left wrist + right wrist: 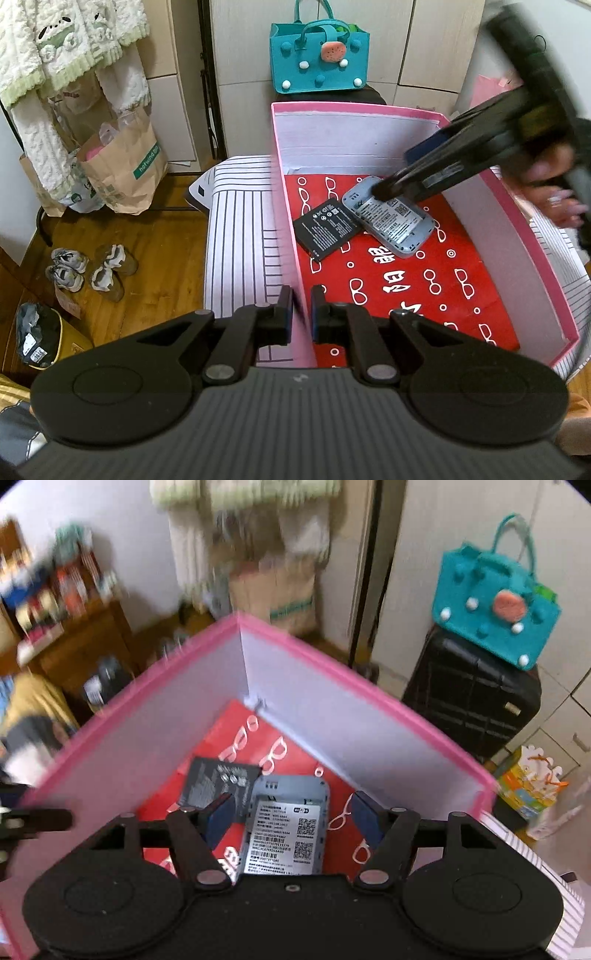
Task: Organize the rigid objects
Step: 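Carry the light-blue router into the pink box and release it, then grasp the cream plastic clip with the right gripper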
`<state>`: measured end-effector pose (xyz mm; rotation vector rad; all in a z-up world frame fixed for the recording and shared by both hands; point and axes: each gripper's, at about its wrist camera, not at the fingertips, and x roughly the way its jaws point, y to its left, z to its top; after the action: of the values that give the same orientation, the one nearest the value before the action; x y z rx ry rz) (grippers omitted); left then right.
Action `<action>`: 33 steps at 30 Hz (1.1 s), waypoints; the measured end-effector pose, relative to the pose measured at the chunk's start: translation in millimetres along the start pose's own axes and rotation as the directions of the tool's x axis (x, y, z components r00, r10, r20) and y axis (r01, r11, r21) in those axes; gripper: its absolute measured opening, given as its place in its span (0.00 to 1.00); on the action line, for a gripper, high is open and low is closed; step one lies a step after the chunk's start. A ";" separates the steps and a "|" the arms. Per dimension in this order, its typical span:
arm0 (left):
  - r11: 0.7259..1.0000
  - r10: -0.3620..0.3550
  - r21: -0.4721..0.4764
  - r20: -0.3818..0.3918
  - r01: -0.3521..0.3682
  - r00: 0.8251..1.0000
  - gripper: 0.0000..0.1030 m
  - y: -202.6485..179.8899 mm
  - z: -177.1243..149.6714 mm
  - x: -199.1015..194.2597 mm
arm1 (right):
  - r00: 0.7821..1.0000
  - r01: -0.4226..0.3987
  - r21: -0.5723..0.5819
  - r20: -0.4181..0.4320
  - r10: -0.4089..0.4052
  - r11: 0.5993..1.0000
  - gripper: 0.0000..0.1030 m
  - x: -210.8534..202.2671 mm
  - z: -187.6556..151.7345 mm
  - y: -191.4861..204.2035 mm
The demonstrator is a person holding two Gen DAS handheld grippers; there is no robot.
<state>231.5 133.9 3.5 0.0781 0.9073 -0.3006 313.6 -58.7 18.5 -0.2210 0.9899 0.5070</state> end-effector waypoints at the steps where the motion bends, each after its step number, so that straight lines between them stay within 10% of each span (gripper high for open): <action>1: 1.000 0.001 0.000 0.000 -0.001 1.000 0.08 -0.1 0.2 0.1 | 0.999 -0.014 0.005 0.033 0.014 1.000 0.71 -12.0 -3.7 -2.1; 12: 0.999 0.000 -0.040 -0.007 0.000 1.000 0.09 1.2 0.7 0.8 | 0.971 0.073 0.071 0.223 -0.087 0.995 0.76 -122.3 -92.7 -31.6; 33: 0.996 0.064 -0.052 -0.032 -0.066 0.997 0.08 -10.1 3.7 0.4 | 0.962 0.020 0.196 0.262 -0.072 0.980 0.76 -50.8 -200.9 -90.9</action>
<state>231.6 123.5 6.0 0.0632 0.9401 -0.2149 187.9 -233.4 -51.3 -0.0009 0.7604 0.3833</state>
